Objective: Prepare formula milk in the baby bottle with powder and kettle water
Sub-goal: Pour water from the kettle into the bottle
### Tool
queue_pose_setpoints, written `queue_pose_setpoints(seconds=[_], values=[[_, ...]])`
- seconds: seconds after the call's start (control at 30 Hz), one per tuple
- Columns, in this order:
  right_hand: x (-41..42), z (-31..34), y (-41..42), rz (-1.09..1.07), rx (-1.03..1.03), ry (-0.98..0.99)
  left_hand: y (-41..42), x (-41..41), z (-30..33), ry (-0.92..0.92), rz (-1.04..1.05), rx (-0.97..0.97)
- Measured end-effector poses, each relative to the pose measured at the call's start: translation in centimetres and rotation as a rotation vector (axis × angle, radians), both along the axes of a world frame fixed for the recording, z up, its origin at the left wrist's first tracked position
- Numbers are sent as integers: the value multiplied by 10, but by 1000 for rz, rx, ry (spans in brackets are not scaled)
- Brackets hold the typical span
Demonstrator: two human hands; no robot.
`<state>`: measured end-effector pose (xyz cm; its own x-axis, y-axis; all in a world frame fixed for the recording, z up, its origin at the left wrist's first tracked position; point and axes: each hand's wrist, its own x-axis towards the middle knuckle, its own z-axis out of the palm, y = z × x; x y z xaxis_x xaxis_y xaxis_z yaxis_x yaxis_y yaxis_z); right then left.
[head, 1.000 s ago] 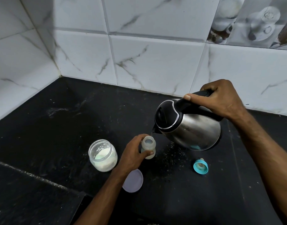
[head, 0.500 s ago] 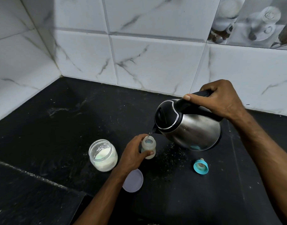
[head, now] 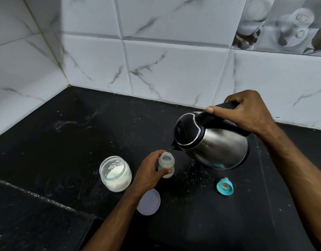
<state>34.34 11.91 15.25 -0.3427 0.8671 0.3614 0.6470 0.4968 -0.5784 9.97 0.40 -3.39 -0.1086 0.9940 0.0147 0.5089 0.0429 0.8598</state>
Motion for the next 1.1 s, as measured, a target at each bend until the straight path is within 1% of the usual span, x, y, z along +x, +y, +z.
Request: queue_pose_setpoints(seconds=[1.1], values=[[-4, -10, 0, 9, 5, 19, 1, -1, -6, -1, 1, 10]])
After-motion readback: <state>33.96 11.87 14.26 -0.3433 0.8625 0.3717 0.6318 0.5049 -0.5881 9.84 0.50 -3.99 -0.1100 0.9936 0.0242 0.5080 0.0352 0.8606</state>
